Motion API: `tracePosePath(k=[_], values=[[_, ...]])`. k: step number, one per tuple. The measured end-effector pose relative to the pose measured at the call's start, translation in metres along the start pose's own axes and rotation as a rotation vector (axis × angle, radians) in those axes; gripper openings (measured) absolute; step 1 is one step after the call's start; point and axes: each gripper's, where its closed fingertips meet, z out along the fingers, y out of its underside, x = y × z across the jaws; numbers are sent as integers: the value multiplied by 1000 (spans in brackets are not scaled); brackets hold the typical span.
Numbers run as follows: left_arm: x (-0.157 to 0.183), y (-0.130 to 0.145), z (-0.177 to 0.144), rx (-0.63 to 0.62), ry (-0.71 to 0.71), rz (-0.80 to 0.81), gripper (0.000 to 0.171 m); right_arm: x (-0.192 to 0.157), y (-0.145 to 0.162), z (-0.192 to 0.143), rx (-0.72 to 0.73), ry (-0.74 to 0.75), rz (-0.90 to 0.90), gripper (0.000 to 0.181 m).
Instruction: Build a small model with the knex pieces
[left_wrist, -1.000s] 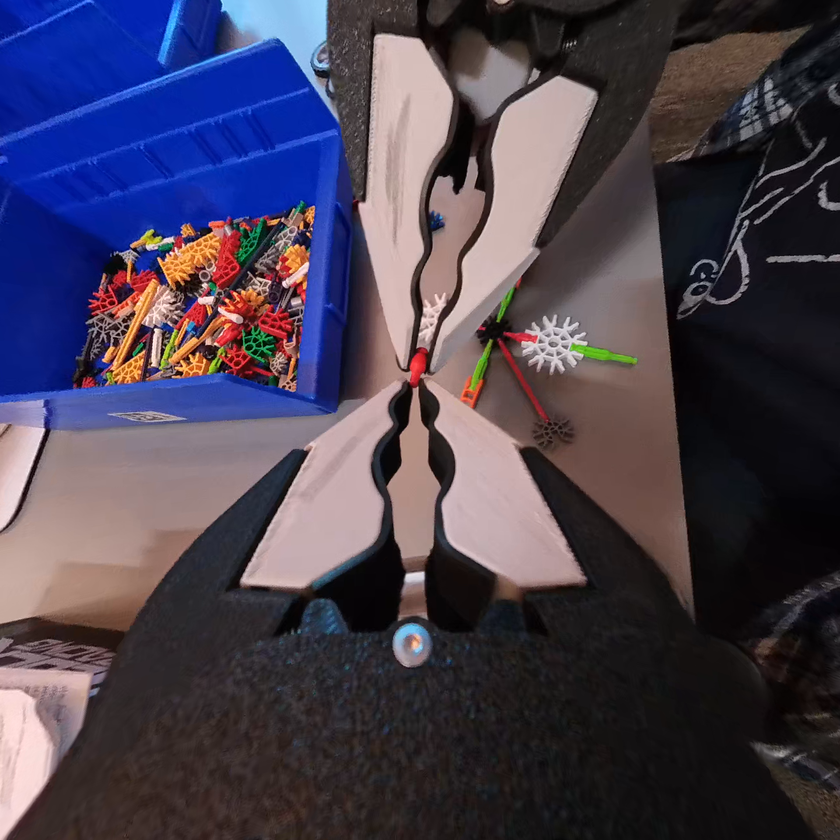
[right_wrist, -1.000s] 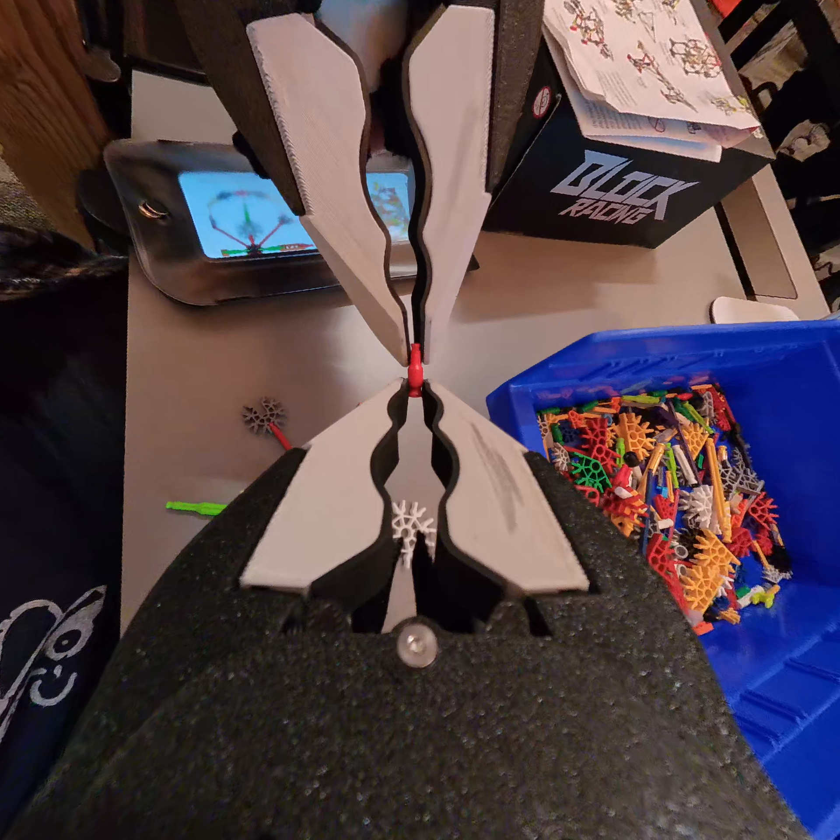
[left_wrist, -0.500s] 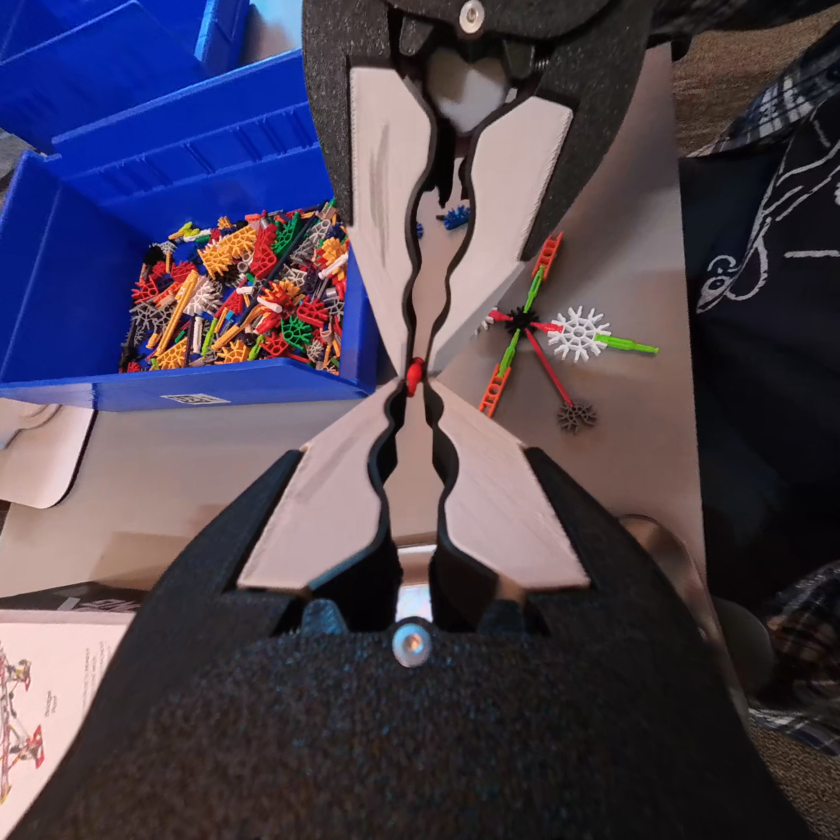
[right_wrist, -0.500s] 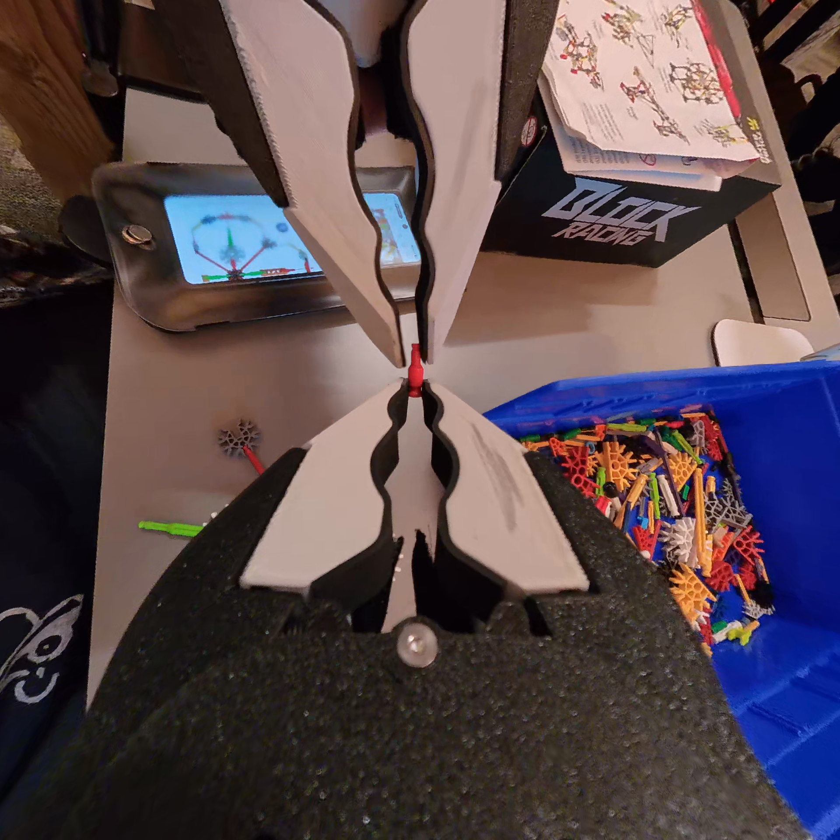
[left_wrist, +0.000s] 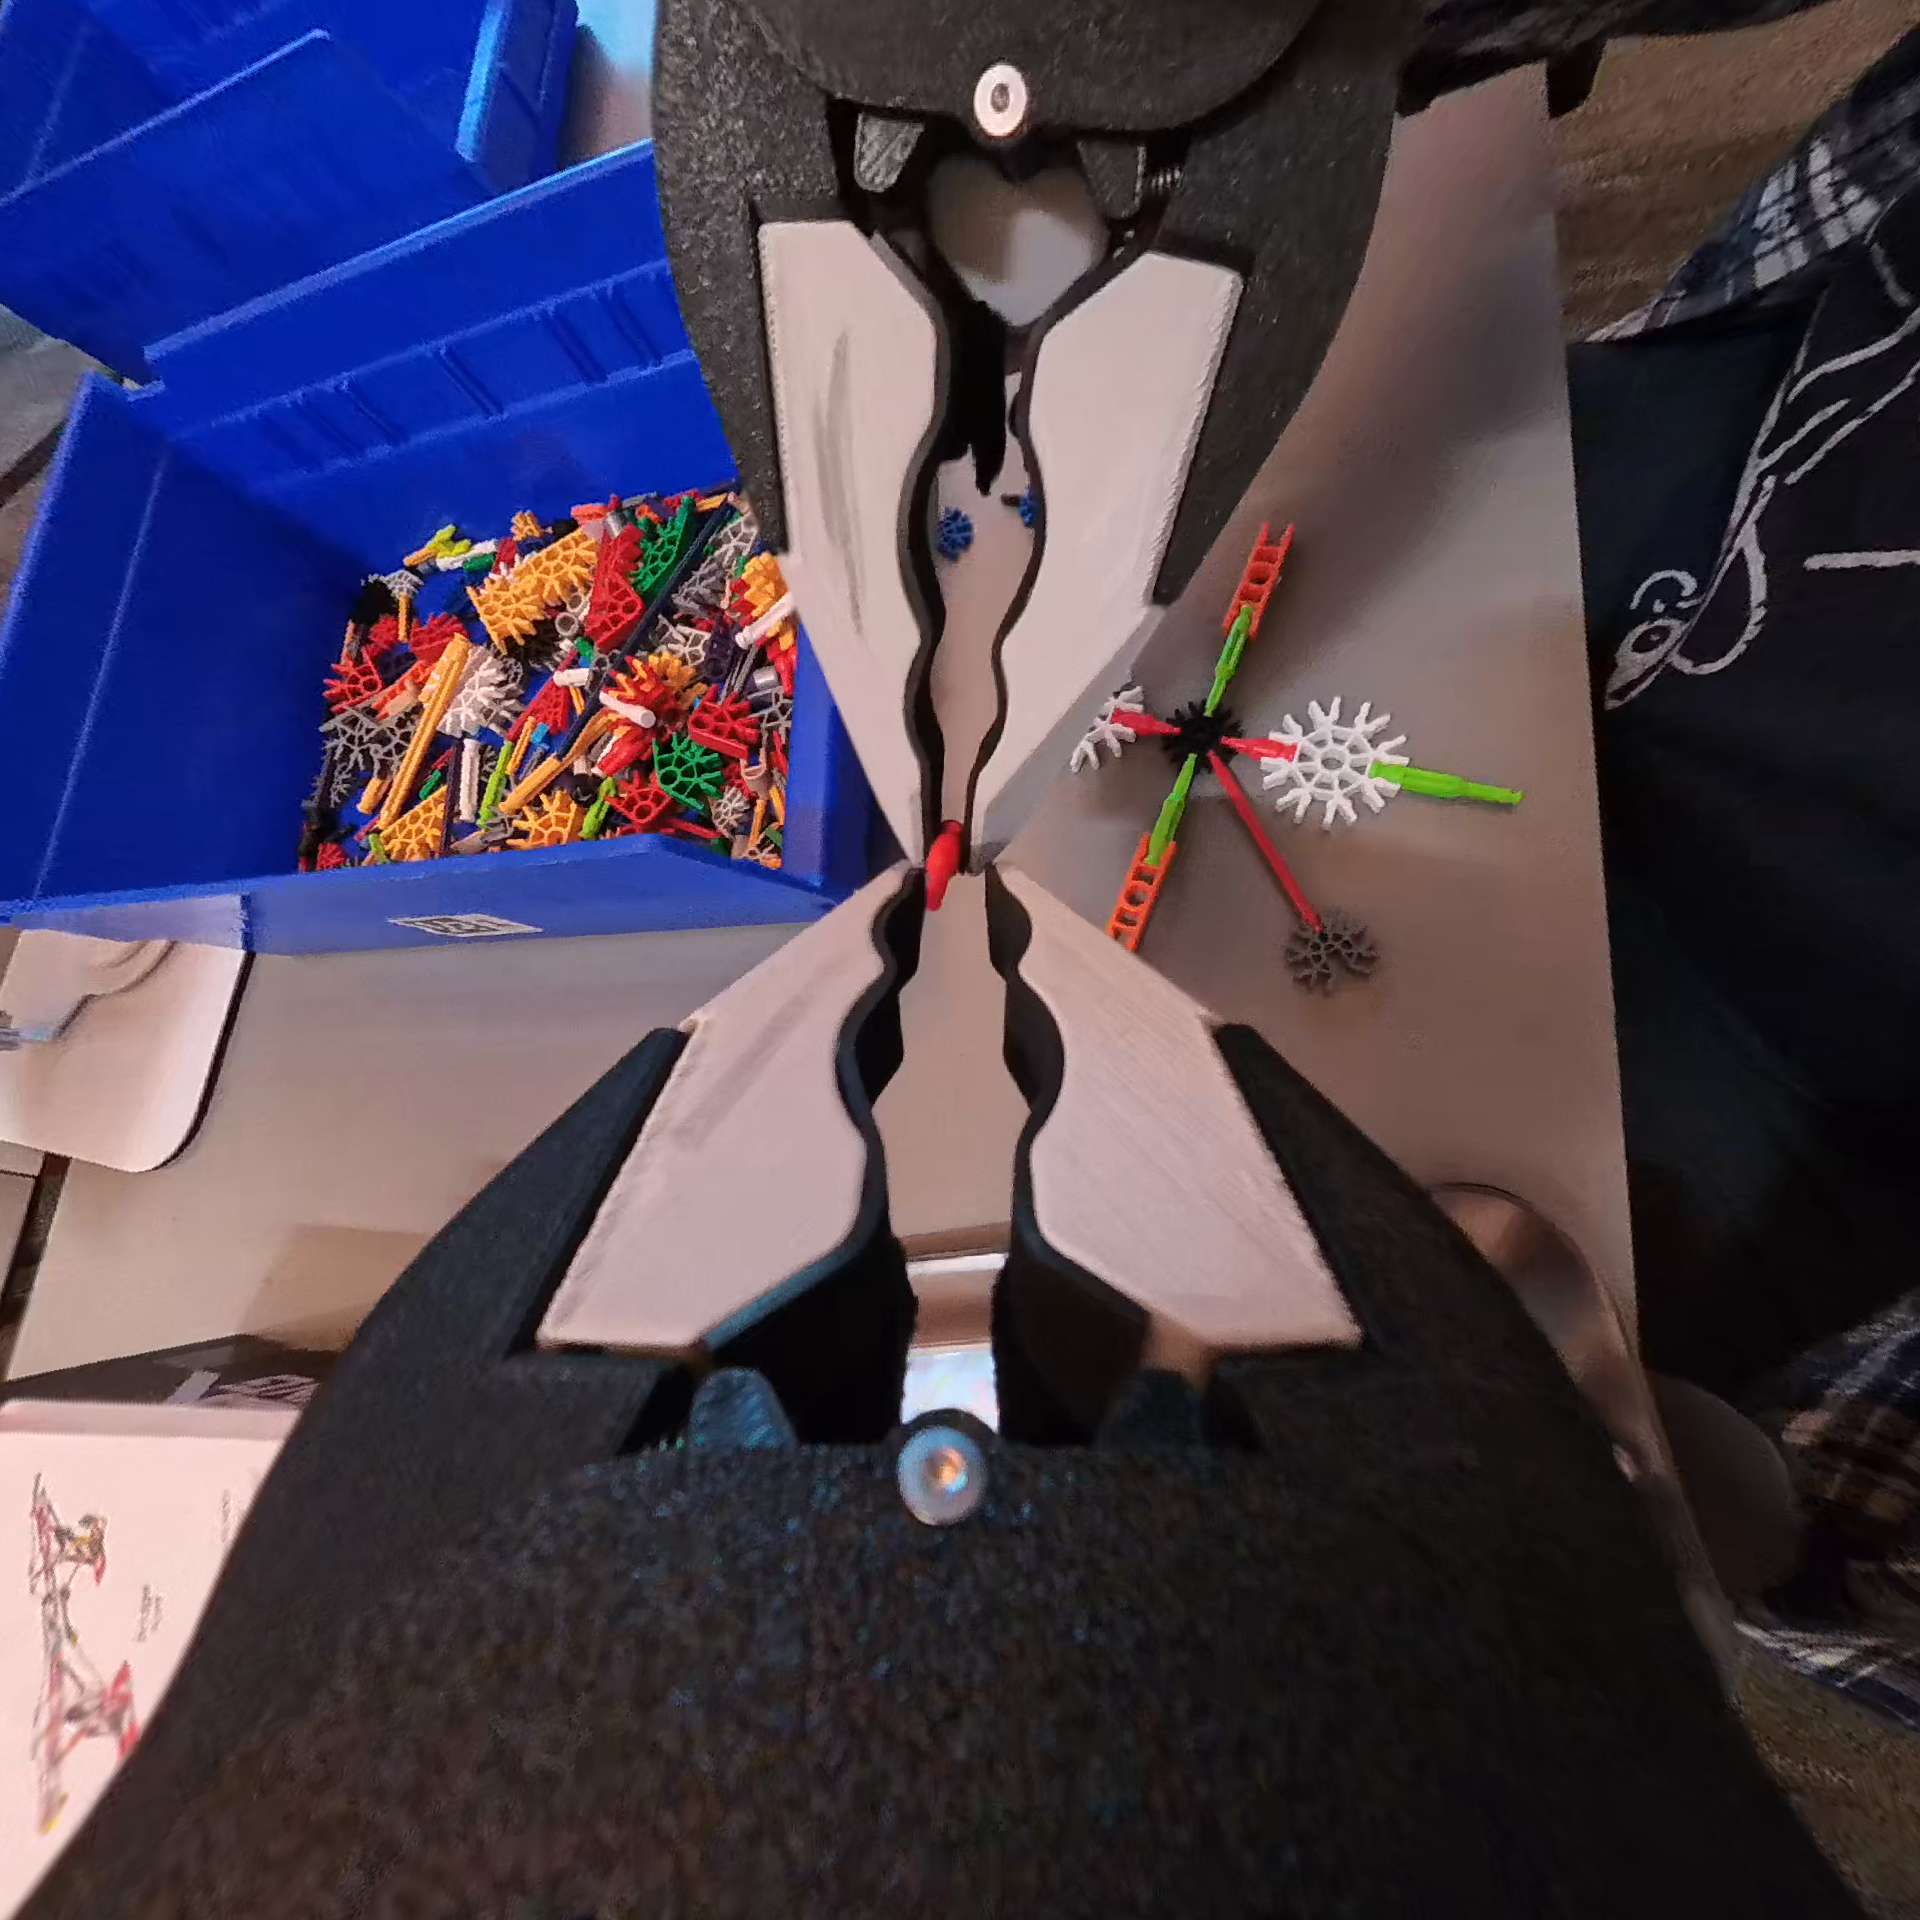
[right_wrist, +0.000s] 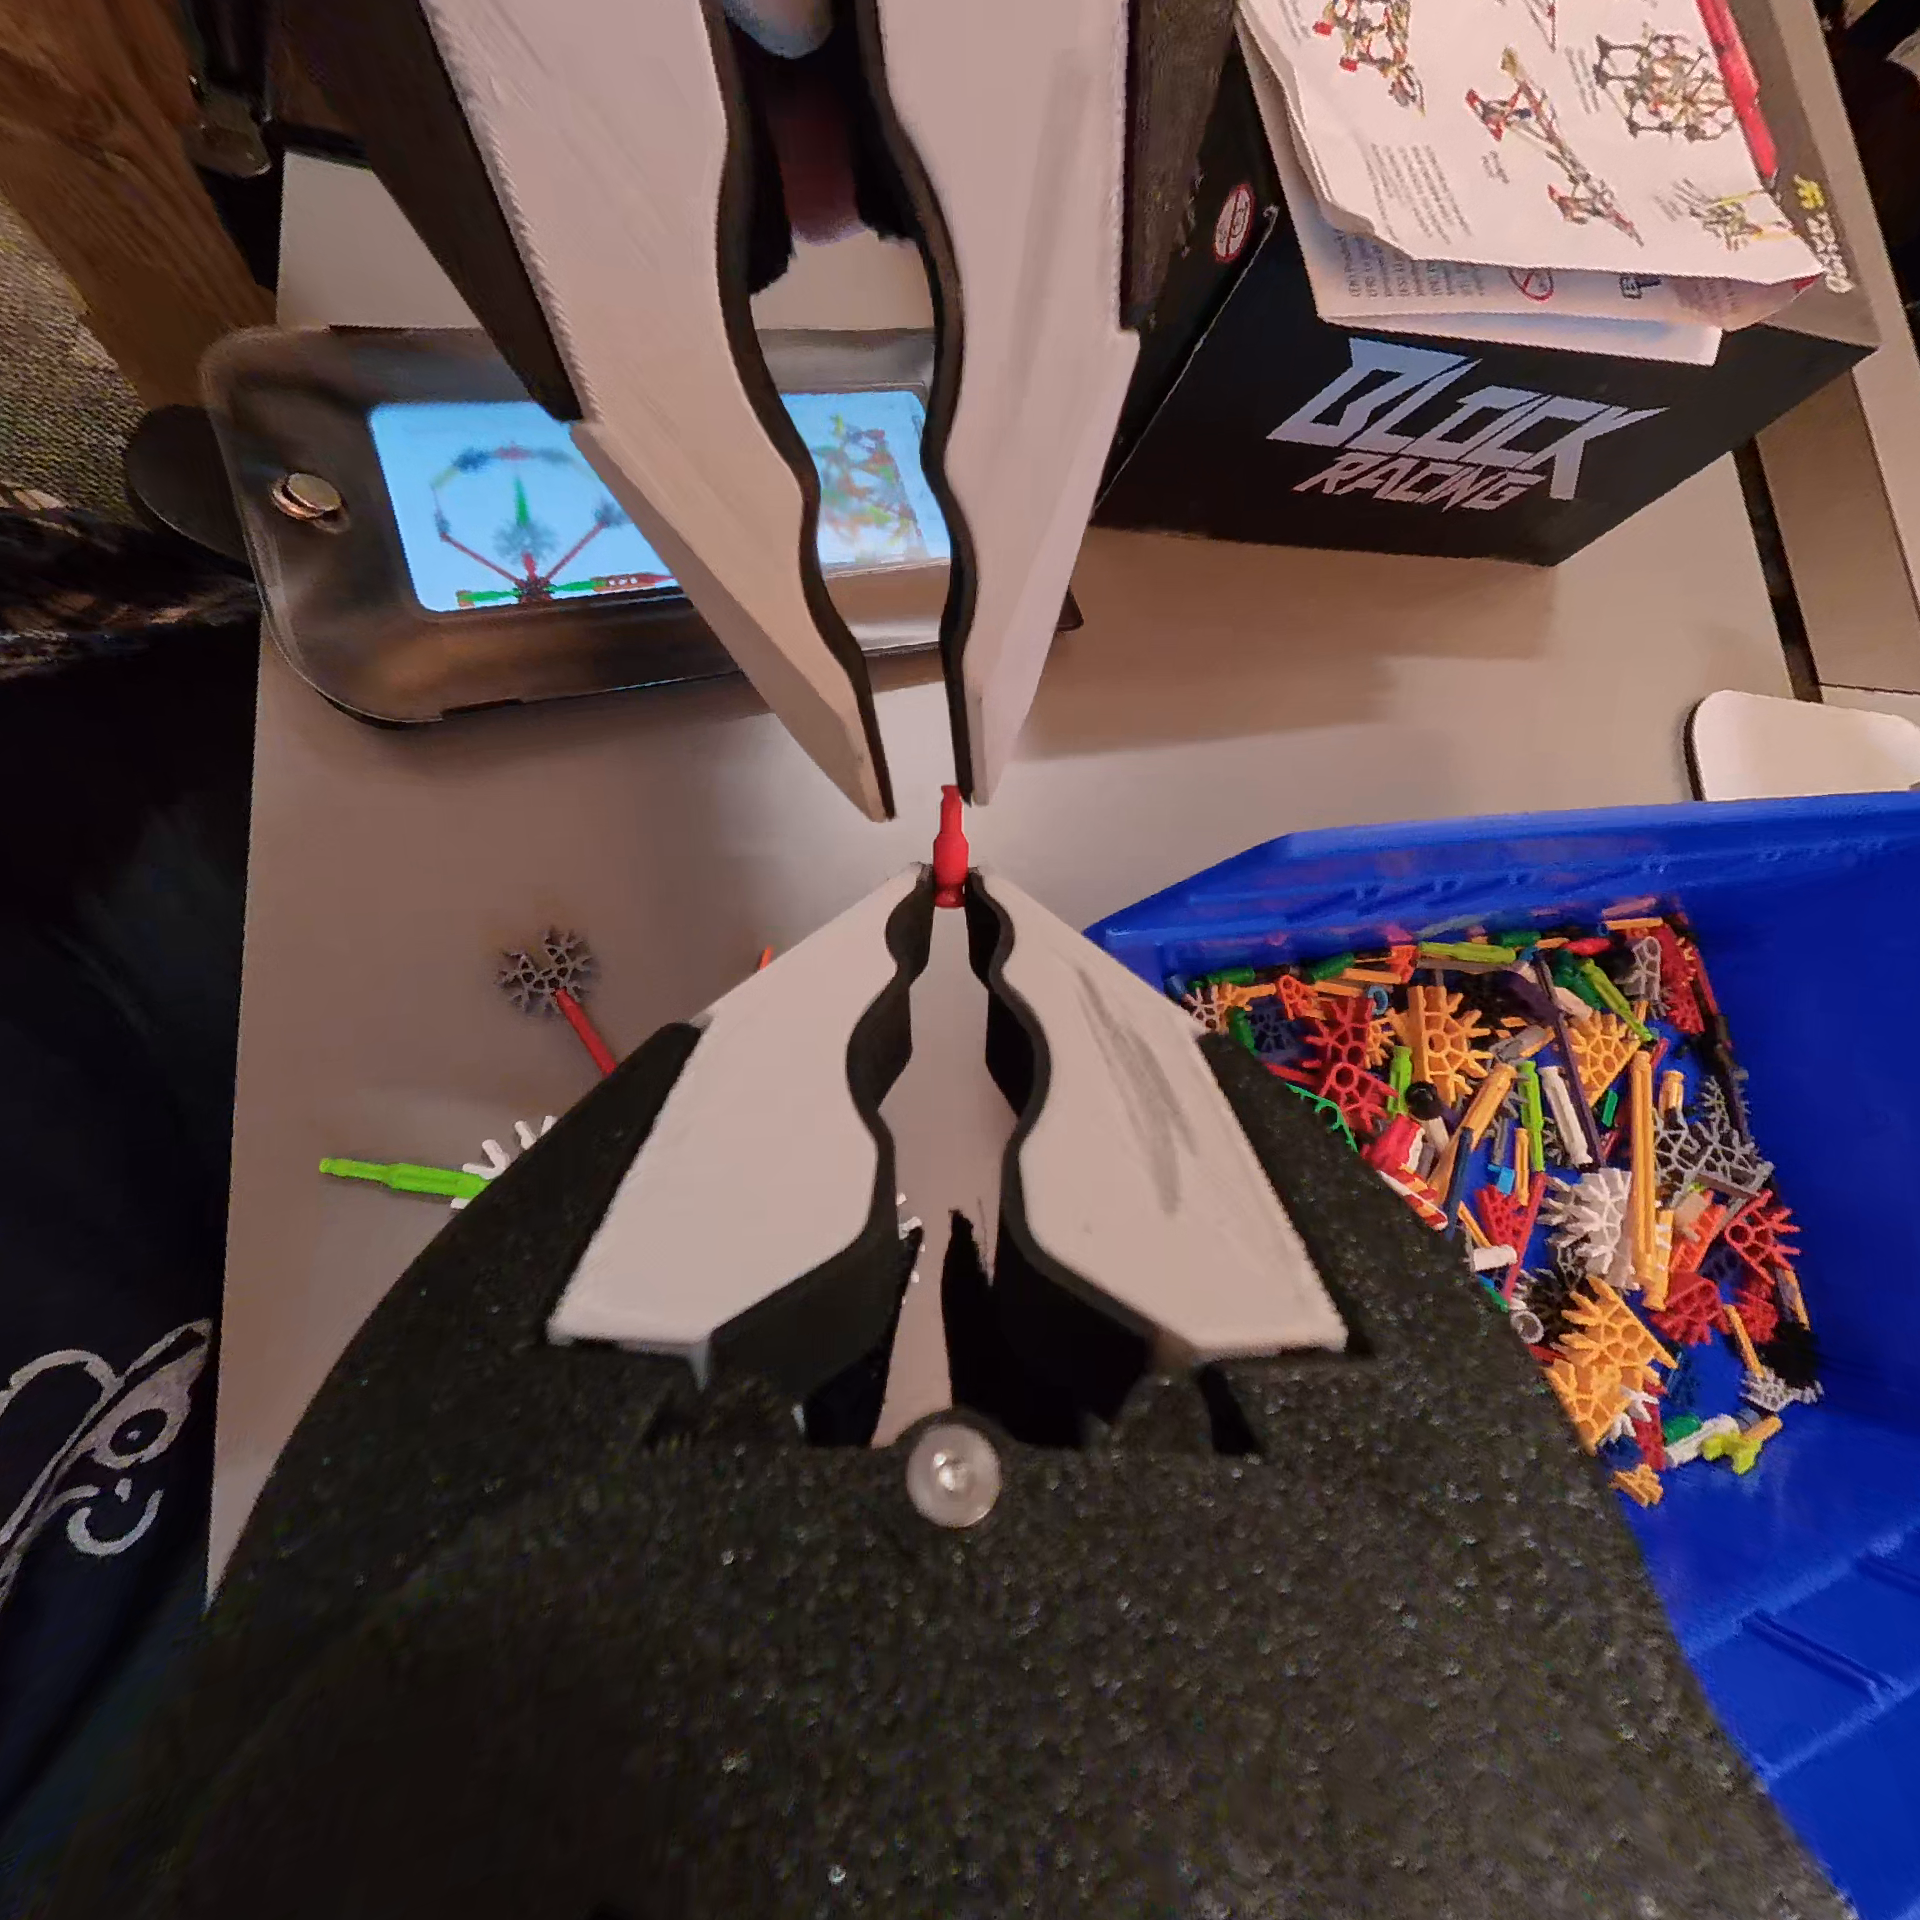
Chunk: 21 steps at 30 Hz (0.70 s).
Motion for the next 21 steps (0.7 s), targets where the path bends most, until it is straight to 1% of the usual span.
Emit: tracePosePath(k=[5, 10, 14, 17, 21], values=[[-1, 2, 3, -21, 0, 10, 0, -3, -1, 0, -1, -13, -5, 5], [2, 4, 6, -43, 11, 19, 0, -6, 3, 2, -4, -31, 5, 5], [5, 6, 4, -57, 26, 20, 8, -6, 4, 2, -7, -32, 9, 5], [6, 6, 4, -69, 38, 25, 10, -6, 3, 2, -2, -34, 8, 5], [5, 9, 7, -97, 32, 44, 3, -7, 1, 3, 1, -41, 3, 5]])
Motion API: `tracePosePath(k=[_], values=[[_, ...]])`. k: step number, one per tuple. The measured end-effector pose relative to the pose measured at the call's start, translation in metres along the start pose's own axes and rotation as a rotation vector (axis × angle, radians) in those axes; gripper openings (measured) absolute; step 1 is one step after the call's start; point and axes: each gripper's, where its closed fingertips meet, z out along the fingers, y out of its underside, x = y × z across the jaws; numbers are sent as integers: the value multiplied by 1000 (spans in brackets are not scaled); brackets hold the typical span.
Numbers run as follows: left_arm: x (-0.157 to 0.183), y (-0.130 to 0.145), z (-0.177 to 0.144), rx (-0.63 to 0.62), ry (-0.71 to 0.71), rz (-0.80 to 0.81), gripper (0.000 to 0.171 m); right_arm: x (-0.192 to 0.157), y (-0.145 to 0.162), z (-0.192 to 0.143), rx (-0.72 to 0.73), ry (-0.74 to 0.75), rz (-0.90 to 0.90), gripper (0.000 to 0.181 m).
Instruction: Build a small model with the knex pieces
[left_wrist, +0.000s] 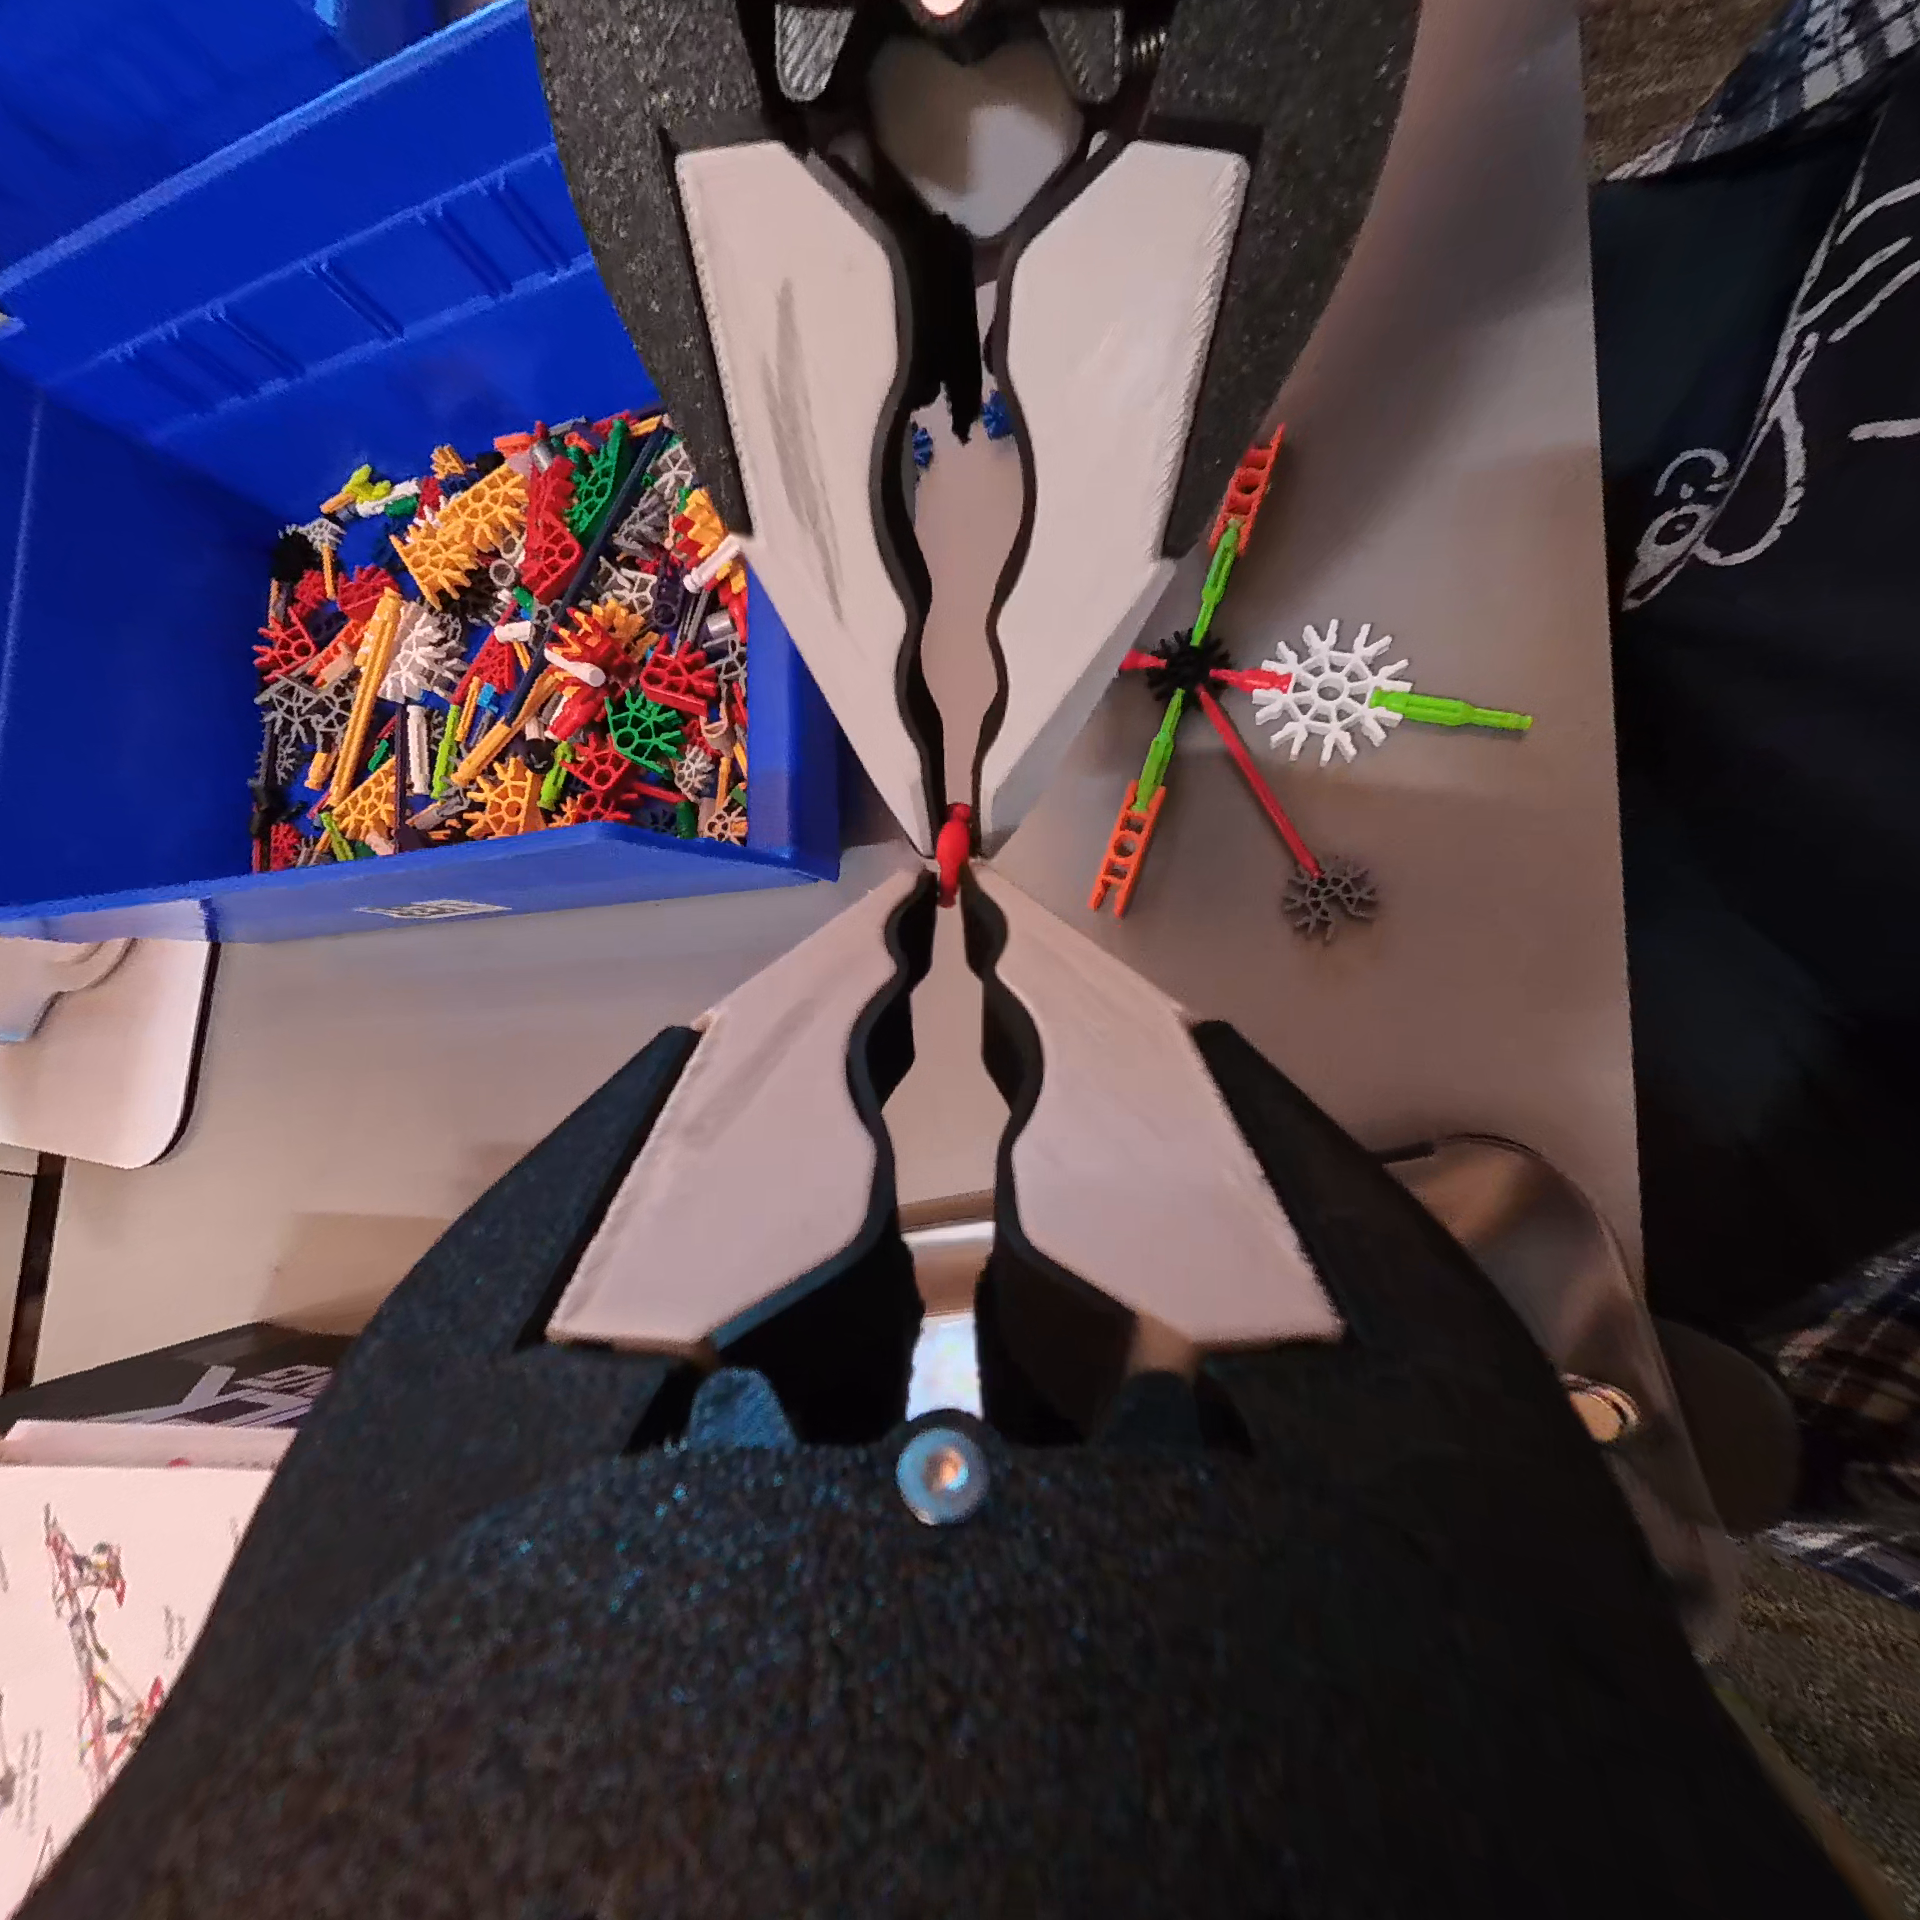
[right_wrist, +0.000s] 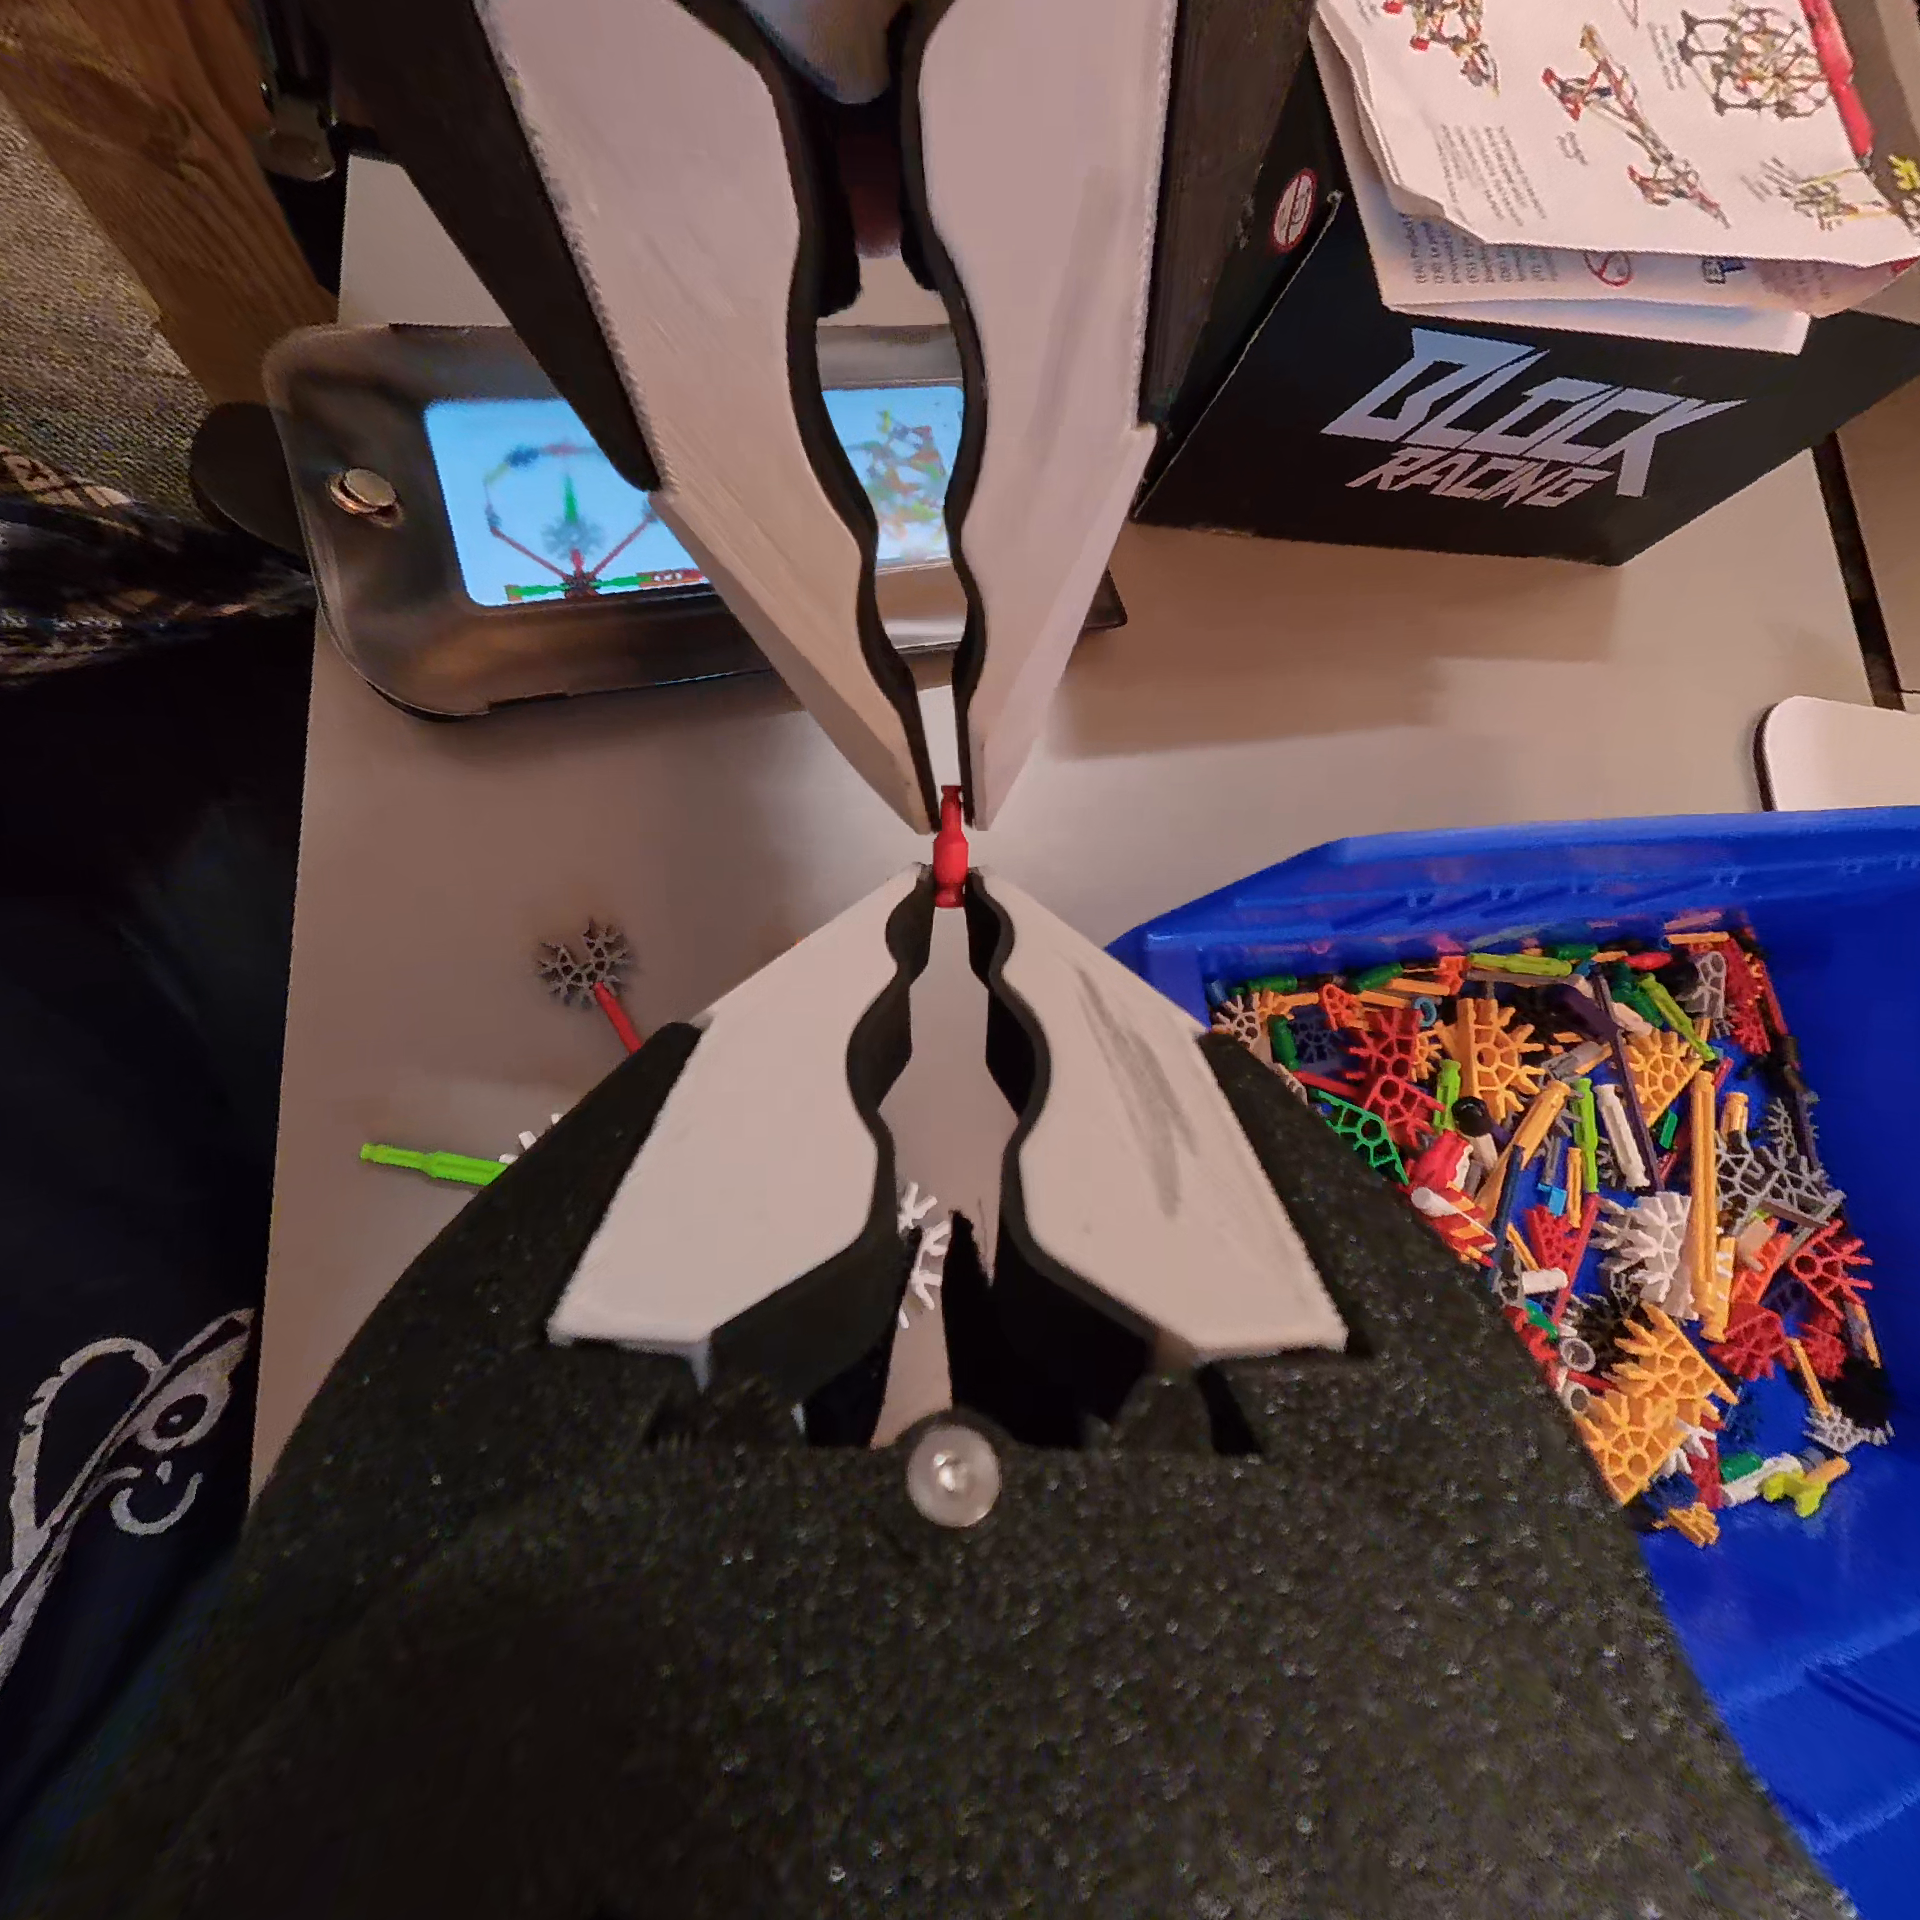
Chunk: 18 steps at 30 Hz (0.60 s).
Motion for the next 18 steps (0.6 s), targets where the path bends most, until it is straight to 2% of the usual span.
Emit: tracePosePath(k=[10, 13, 16, 18], values=[[2, 5, -1, 3, 2, 15, 2, -1, -1, 5, 7, -11, 17, 6], [5, 12, 1, -1, 20, 0, 2, -1, 6, 7, -1, -13, 48, 22], [15, 20, 6, -6, 71, -18, 2, -2, 16, 4, 3, -26, 87, 22], [23, 28, 11, -30, 107, -14, 2, -5, 24, 1, 8, -39, 111, 15]])
